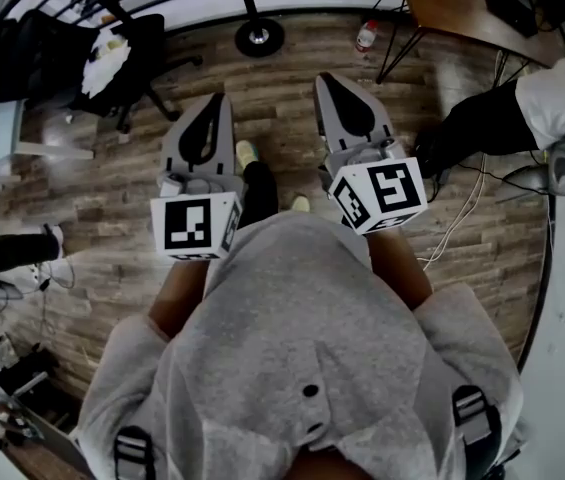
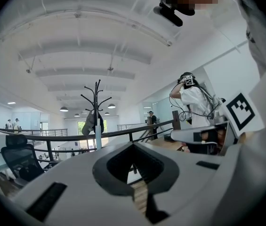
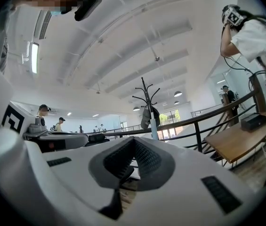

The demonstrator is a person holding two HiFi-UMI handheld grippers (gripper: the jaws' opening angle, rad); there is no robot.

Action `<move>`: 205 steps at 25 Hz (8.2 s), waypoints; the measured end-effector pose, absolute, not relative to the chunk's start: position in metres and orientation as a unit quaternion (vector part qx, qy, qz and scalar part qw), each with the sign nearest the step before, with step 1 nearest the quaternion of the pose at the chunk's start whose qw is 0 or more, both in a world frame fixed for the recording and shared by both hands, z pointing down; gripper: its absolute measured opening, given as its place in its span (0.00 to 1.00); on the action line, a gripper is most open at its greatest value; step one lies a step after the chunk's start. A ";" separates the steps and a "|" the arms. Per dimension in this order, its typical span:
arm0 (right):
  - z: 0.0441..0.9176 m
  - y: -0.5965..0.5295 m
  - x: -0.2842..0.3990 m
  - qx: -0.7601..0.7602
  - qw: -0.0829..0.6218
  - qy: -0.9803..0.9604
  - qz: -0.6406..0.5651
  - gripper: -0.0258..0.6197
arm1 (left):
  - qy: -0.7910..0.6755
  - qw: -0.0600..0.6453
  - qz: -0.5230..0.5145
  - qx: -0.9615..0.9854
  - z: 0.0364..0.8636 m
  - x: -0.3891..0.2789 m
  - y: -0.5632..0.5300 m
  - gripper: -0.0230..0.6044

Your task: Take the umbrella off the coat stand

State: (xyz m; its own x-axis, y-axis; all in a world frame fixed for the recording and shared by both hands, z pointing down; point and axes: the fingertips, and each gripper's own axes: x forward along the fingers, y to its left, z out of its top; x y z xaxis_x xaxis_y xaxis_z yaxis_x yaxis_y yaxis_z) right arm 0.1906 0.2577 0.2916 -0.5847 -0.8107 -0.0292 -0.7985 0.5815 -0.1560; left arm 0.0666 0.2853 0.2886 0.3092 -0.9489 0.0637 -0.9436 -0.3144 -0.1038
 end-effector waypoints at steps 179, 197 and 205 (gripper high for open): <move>0.311 -0.261 0.009 -0.454 -0.038 0.887 -0.070 0.05 | 0.578 -0.025 -0.036 -0.815 0.308 -0.116 -0.226 0.05; 0.315 -0.326 0.026 -0.381 -0.010 0.915 -0.132 0.05 | 0.600 -0.019 -0.042 -0.799 0.309 -0.090 -0.281 0.05; 0.321 -0.347 0.036 -0.373 -0.013 0.919 -0.128 0.05 | 0.606 -0.017 -0.049 -0.794 0.314 -0.079 -0.299 0.05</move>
